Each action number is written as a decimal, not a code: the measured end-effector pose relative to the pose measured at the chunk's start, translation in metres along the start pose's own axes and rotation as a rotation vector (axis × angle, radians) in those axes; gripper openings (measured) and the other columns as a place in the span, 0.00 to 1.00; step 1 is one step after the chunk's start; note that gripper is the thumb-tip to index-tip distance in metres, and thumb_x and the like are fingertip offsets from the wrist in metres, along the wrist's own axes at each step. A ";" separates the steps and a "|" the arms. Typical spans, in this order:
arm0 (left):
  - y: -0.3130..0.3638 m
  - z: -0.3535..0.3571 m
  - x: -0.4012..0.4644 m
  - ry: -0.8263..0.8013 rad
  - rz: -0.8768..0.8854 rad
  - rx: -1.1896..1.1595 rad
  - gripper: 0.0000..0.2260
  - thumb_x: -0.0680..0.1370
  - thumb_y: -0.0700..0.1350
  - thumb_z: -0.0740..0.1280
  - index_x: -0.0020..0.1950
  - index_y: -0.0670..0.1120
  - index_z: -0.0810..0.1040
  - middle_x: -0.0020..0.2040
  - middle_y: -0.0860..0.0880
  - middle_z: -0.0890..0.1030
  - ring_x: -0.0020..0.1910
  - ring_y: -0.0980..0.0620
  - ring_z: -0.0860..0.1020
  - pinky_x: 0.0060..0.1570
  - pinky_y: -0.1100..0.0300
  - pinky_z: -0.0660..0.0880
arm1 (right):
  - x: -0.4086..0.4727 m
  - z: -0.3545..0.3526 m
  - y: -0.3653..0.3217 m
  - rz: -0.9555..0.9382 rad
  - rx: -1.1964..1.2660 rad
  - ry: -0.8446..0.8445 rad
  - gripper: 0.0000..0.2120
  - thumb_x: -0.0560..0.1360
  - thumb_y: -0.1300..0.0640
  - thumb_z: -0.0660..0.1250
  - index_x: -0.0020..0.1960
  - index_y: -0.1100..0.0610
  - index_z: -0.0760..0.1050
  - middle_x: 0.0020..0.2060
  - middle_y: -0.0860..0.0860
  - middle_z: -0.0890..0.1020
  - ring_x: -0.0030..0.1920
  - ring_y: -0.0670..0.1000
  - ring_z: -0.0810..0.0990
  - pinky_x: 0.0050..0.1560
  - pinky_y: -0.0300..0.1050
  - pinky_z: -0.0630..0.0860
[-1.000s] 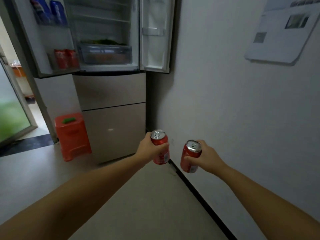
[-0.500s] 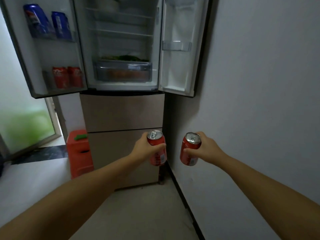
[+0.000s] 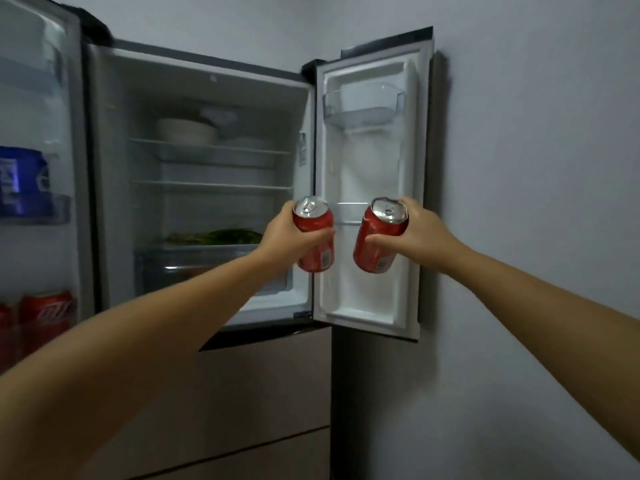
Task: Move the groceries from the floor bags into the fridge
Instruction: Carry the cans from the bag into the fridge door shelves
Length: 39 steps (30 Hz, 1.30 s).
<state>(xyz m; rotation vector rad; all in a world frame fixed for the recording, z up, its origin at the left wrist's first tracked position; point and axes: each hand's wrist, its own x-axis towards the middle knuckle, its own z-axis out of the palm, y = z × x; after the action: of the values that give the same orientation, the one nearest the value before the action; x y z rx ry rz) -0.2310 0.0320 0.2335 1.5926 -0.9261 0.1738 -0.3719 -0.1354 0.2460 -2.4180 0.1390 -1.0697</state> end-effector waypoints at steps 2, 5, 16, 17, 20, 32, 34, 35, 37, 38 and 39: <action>0.007 0.005 0.050 0.011 0.091 -0.024 0.29 0.69 0.44 0.76 0.67 0.48 0.68 0.55 0.52 0.76 0.56 0.51 0.76 0.56 0.57 0.73 | 0.044 -0.008 0.004 -0.033 -0.042 0.047 0.30 0.67 0.49 0.76 0.64 0.54 0.68 0.51 0.45 0.75 0.48 0.43 0.75 0.39 0.27 0.67; 0.015 0.020 0.112 0.019 0.213 -0.052 0.30 0.69 0.43 0.76 0.67 0.48 0.67 0.59 0.50 0.76 0.58 0.51 0.75 0.59 0.56 0.73 | 0.101 -0.015 0.012 -0.076 -0.100 0.177 0.33 0.67 0.49 0.76 0.67 0.55 0.66 0.53 0.46 0.75 0.51 0.44 0.73 0.40 0.23 0.66; -0.030 0.063 0.245 -0.020 0.168 0.047 0.24 0.69 0.53 0.75 0.61 0.49 0.73 0.50 0.52 0.79 0.51 0.52 0.79 0.52 0.56 0.78 | 0.211 0.011 0.091 0.031 -0.202 0.214 0.30 0.65 0.38 0.73 0.58 0.57 0.73 0.49 0.50 0.79 0.48 0.50 0.78 0.40 0.39 0.72; -0.036 0.066 0.249 -0.043 0.159 0.050 0.21 0.69 0.54 0.74 0.58 0.50 0.74 0.48 0.52 0.80 0.49 0.52 0.80 0.51 0.56 0.78 | 0.215 0.014 0.095 0.032 -0.228 0.208 0.30 0.65 0.35 0.72 0.56 0.56 0.73 0.48 0.50 0.80 0.48 0.51 0.79 0.41 0.42 0.75; -0.049 0.073 0.256 -0.094 0.150 0.036 0.15 0.70 0.56 0.73 0.52 0.51 0.77 0.46 0.50 0.83 0.46 0.52 0.83 0.51 0.54 0.80 | 0.221 0.021 0.100 0.060 -0.266 0.180 0.32 0.65 0.31 0.69 0.55 0.56 0.73 0.47 0.51 0.80 0.46 0.52 0.80 0.47 0.49 0.79; -0.071 0.074 0.232 0.007 0.068 -0.195 0.29 0.72 0.51 0.72 0.69 0.47 0.63 0.58 0.48 0.77 0.55 0.50 0.78 0.57 0.51 0.77 | 0.194 0.030 0.096 0.058 -0.195 0.170 0.37 0.74 0.40 0.66 0.74 0.54 0.53 0.66 0.56 0.73 0.61 0.56 0.76 0.55 0.45 0.72; -0.073 0.073 0.220 0.007 0.043 -0.249 0.30 0.73 0.48 0.72 0.71 0.47 0.61 0.61 0.46 0.76 0.56 0.50 0.77 0.57 0.52 0.76 | 0.182 0.033 0.094 0.051 -0.190 0.200 0.39 0.75 0.44 0.66 0.76 0.54 0.48 0.68 0.56 0.70 0.64 0.57 0.74 0.59 0.46 0.72; -0.074 0.072 0.214 -0.011 0.021 -0.263 0.31 0.74 0.47 0.71 0.72 0.47 0.59 0.63 0.45 0.75 0.57 0.50 0.76 0.57 0.54 0.75 | 0.176 0.034 0.093 0.057 -0.186 0.210 0.40 0.75 0.45 0.66 0.77 0.53 0.46 0.69 0.57 0.69 0.65 0.57 0.74 0.61 0.48 0.72; -0.071 0.069 0.201 -0.038 0.002 -0.265 0.32 0.75 0.45 0.70 0.73 0.47 0.57 0.66 0.44 0.73 0.59 0.49 0.75 0.58 0.54 0.74 | 0.166 0.035 0.090 0.079 -0.190 0.231 0.41 0.75 0.46 0.67 0.77 0.53 0.44 0.70 0.57 0.69 0.66 0.58 0.73 0.64 0.50 0.70; -0.069 0.067 0.193 -0.046 -0.001 -0.260 0.32 0.75 0.45 0.70 0.74 0.47 0.56 0.67 0.44 0.72 0.61 0.49 0.74 0.61 0.53 0.73 | 0.161 0.035 0.089 0.095 -0.193 0.246 0.42 0.75 0.47 0.67 0.78 0.53 0.43 0.70 0.58 0.70 0.66 0.58 0.73 0.65 0.50 0.70; -0.068 0.063 0.183 -0.055 -0.005 -0.249 0.33 0.76 0.45 0.69 0.75 0.47 0.54 0.69 0.43 0.71 0.64 0.47 0.73 0.64 0.51 0.72 | 0.155 0.038 0.085 0.109 -0.191 0.269 0.41 0.75 0.48 0.67 0.78 0.53 0.44 0.70 0.58 0.69 0.67 0.59 0.72 0.65 0.50 0.69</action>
<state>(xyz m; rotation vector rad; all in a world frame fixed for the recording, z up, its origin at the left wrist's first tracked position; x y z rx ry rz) -0.0887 -0.1112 0.2714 1.3750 -0.9479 0.0099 -0.2294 -0.2383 0.2874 -2.3860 0.4781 -1.3814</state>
